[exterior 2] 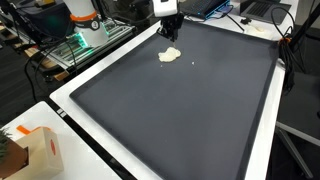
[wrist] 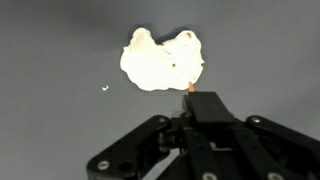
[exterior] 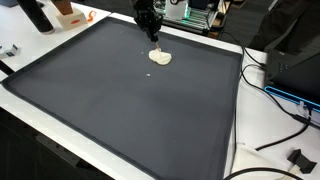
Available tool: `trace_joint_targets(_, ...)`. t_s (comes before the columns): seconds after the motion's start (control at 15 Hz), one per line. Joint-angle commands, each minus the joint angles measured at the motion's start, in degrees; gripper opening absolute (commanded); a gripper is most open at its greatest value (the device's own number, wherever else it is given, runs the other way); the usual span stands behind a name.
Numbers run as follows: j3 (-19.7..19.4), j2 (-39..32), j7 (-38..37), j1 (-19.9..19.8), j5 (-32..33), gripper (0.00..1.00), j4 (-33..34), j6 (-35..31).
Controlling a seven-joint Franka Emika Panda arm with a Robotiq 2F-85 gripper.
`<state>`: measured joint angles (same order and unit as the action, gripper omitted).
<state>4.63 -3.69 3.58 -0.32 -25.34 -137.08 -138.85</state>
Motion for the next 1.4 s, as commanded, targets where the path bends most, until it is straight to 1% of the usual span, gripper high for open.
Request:
trace_joint_targets(0.0, -0.45, 4.76, -7.09, 1.95, 6.74, 0.03, -4.04, -2.50)
trace_joint_targets(0.33, 0.04, 8.15, -14.15, 3.03, 14.08, 0.03, -5.82, -2.72)
trace_joint_targets(0.67, 0.73, 9.98, -18.76, 3.52, 18.98, 0.03, -6.33, -2.39)
trace_joint_targets(0.73, 0.86, 10.19, -18.87, 3.65, 19.55, 0.03, -6.25, -2.12)
trace_joint_targets(0.8, 0.28, 8.29, -16.71, 3.57, 17.44, 0.12, -4.32, -1.41)
trace_joint_targets(1.13, 0.51, 8.69, -17.12, 3.75, 17.99, 0.12, -4.40, -1.41)
trace_joint_targets(1.2, 0.51, 8.70, -17.12, 3.75, 17.99, 0.03, -4.42, -1.41)
trace_joint_targets(1.27, 0.77, 7.33, -18.06, 3.73, 19.33, 0.03, -4.03, -1.34)
trace_joint_targets(1.33, 0.82, 6.66, -17.40, 3.89, 19.17, 0.03, -3.87, -0.89)
